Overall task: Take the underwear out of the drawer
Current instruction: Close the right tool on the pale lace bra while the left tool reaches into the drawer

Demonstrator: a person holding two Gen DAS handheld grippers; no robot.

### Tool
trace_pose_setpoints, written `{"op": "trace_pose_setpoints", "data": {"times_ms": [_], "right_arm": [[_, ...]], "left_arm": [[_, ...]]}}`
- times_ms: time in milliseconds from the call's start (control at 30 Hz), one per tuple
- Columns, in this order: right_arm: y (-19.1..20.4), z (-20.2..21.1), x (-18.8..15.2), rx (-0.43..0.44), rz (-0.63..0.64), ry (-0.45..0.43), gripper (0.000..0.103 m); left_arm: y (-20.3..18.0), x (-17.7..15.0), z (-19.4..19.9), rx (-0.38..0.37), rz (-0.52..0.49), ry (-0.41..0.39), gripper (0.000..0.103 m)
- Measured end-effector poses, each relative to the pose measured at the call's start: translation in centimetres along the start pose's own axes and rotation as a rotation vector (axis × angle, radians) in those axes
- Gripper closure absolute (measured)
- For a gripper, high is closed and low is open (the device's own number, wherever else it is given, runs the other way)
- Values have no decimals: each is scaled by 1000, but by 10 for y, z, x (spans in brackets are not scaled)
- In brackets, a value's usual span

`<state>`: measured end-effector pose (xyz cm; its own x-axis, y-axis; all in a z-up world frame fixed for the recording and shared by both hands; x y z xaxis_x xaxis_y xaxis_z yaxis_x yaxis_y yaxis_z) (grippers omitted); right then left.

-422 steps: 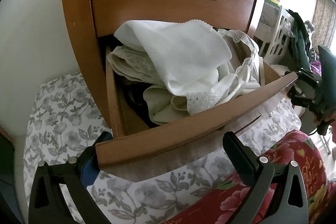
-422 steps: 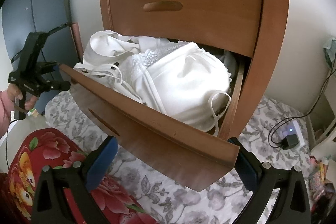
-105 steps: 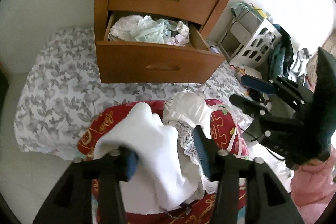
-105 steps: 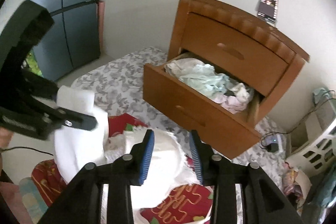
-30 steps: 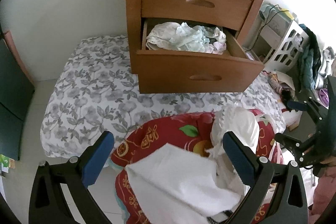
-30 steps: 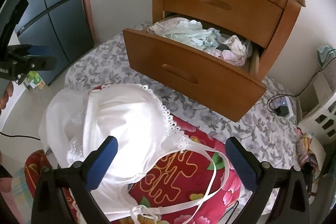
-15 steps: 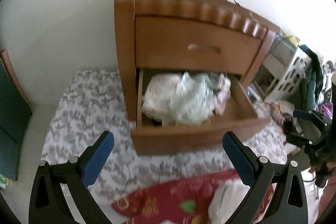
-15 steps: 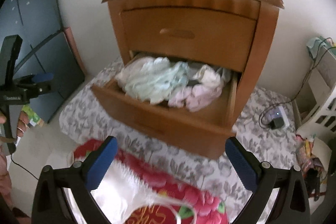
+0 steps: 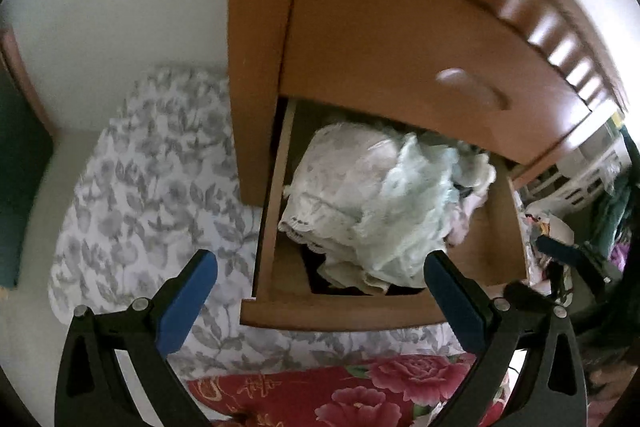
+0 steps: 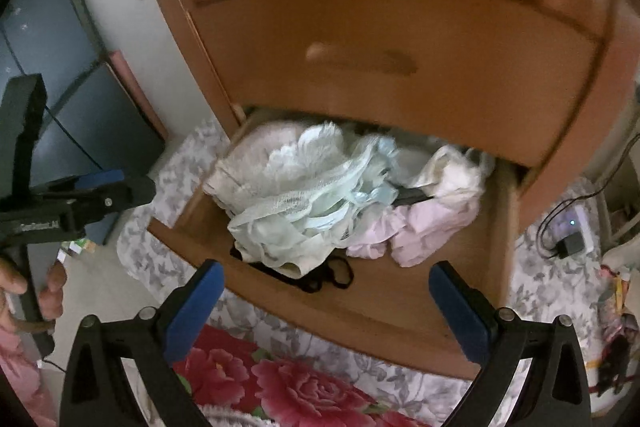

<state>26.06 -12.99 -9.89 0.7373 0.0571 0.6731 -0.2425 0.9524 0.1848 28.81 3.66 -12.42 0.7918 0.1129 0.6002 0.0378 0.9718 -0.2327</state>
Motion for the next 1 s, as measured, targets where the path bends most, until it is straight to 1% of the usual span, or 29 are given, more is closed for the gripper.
{"op": "trace_pose_setpoints", "data": {"times_ms": [33,133,300,367,433,467,500,533,567,667,700,733,767,800,833,867,933,1000], "right_arm": [[1,-13,-2,3,-18,30,0],[2,-38,-2,19,-61,71,0],[11,-68,6,19,-88,92,0],[16,-78,8,12,-79,102,3],[21,-86,8,4,-66,116,9],[24,-90,9,0,-57,124,10],[26,-94,10,-4,-51,128,15],[28,-97,10,-8,-43,132,24],[30,-101,9,-8,-40,138,28],[34,-110,6,-13,-40,160,32],[35,-113,6,-15,-35,165,40],[35,-113,6,-26,-30,165,51],[34,-113,6,-33,-27,162,56],[34,-113,7,-30,-28,160,66],[34,-112,8,-25,-31,154,73],[32,-111,9,-24,-32,147,77],[29,-104,11,-18,-32,136,92],[26,-99,13,-1,-42,129,96]], "left_arm": [[3,-1,-6,-3,19,9,0],[9,0,-16,-7,41,17,0],[16,6,-28,-24,78,20,0],[19,8,-32,-24,84,18,0],[20,8,-35,-29,95,23,0],[20,8,-36,-33,100,26,0],[20,7,-37,-38,105,31,0],[20,6,-38,-42,108,34,0],[20,5,-39,-42,110,37,0],[20,4,-41,-47,112,43,0],[20,4,-41,-48,115,43,0],[21,4,-41,-49,117,44,0],[22,3,-41,-50,122,46,0],[23,2,-41,-49,125,47,0],[24,1,-41,-49,128,49,0],[26,1,-42,-47,131,50,0],[28,0,-43,-45,140,54,0],[30,-1,-43,-49,153,54,0]]}}
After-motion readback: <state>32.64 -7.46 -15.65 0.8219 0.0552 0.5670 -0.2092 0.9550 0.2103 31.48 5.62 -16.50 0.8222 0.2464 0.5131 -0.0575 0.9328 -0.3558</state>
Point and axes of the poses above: each gripper's, at about its wrist camera, not at the fingertips, and z roughly against the way its jaws point, y to its left, x to its top, the point moved 9 cm from there along -z, roughly the way its jaws point, and after that the axes turned 12 degrees about -y, right-handed, at the moved point
